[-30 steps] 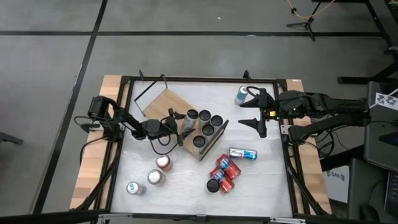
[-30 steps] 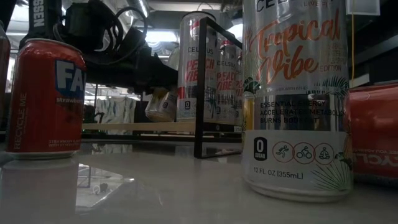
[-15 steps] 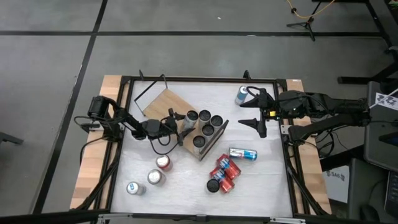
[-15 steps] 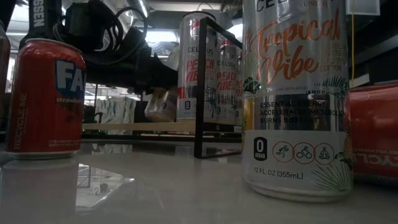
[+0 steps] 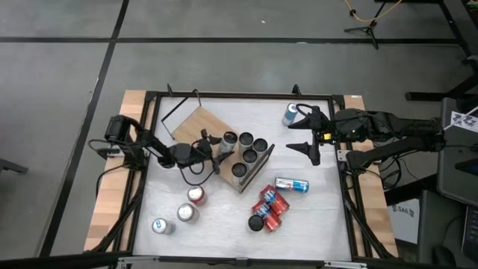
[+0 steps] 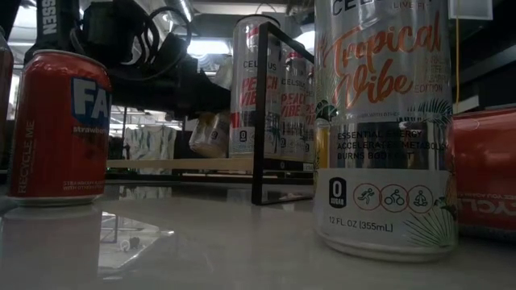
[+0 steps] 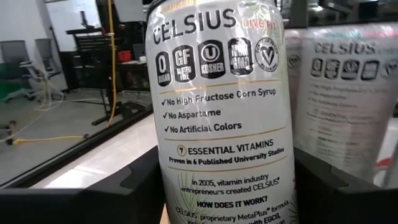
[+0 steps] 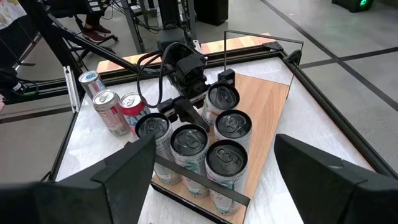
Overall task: Place canned beverage on shelf
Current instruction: Put the top white-yellow soda can on the shelf aligned with the other white-yellow soda can
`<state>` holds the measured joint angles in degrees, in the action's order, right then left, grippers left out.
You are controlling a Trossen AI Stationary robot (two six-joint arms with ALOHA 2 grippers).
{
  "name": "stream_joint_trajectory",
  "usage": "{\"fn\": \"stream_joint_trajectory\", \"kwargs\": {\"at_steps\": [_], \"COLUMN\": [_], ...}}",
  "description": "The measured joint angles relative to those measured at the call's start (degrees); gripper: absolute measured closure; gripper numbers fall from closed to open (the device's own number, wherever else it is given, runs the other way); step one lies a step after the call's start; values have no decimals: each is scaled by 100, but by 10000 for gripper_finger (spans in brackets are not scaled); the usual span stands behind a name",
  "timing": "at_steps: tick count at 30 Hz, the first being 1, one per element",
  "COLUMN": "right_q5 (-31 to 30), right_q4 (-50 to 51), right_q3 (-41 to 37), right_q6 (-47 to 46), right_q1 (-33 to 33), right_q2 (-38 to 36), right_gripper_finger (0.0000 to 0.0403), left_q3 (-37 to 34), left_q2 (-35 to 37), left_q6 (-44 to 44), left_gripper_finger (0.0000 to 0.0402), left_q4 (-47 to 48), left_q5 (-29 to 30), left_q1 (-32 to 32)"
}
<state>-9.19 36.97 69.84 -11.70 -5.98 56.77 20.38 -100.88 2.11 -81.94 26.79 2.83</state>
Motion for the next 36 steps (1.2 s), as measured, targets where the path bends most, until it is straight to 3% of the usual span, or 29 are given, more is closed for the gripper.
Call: {"fn": "stream_joint_trajectory", "kwargs": {"at_steps": [5, 27, 36], "right_q5": [0, -122, -118], "right_q4": [4, 2, 0], "right_q3": [0, 0, 0], "right_q6": [0, 22, 109], "right_q1": [0, 0, 0], "right_q2": [0, 0, 0], "right_gripper_finger": [79, 79, 79], "left_q3": [-124, 59, 63], "left_q2": [102, 112, -353], "left_q6": [13, 268, 126], "left_gripper_finger": [161, 160, 160], "left_q4": [-175, -262, -392], "left_q5": [293, 203, 262], "left_q1": [-4, -625, -724]}}
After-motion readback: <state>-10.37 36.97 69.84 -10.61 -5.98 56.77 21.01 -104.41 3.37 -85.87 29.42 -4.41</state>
